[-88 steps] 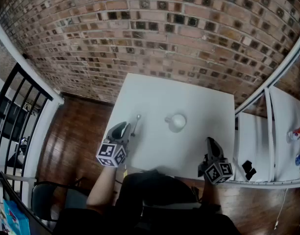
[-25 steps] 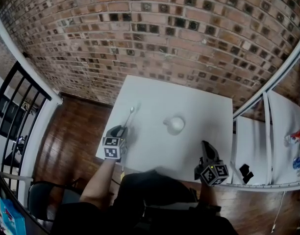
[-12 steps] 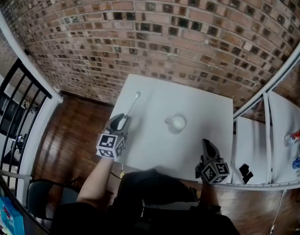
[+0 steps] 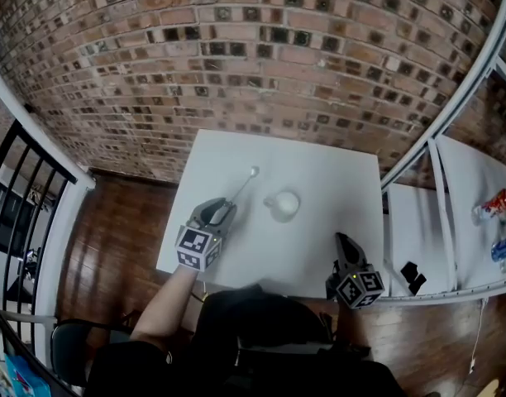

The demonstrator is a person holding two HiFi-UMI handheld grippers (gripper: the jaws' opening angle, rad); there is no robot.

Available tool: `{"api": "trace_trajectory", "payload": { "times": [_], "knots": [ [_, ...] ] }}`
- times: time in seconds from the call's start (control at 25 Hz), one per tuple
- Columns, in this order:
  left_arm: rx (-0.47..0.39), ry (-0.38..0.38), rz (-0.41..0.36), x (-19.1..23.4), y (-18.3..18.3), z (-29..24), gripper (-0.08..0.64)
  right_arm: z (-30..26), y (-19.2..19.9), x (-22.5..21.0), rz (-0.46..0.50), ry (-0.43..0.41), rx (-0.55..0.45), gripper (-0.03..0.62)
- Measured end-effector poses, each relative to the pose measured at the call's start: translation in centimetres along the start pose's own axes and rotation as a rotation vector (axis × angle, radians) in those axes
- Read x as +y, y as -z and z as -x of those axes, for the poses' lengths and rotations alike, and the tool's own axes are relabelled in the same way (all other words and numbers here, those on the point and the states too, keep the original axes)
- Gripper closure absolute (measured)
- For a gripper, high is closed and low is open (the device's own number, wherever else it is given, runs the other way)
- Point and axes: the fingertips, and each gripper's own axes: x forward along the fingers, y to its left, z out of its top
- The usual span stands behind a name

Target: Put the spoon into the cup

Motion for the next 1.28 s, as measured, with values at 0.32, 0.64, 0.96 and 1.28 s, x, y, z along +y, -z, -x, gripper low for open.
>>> {"api": "trace_trajectory", "payload": {
  "times": [0.32, 0.64, 0.96, 1.28],
  "knots": [
    [0.174, 0.169, -0.054, -6.2, 3.4, -3.8, 0.431, 1.9, 0.8, -1.5, -0.032, 0.038, 0.000, 0.588],
    [0.307, 0.212, -0.065, -8.3, 6.2, -5.7, 0.431, 3.0, 0.4, -2.7, -0.039, 0.065, -0.015, 0.588],
    [0.341, 0.212, -0.064, -8.3, 6.9, -6.5, 0.431, 3.2, 0.7, -3.8, -0.064, 0.068, -0.026, 0.588],
    [0.308, 0.201, -0.055, -8.1, 5.3, -7.9, 0.430, 2.8, 0.3, -4.4, -0.057, 0.066, -0.028, 0.588]
  ]
}}
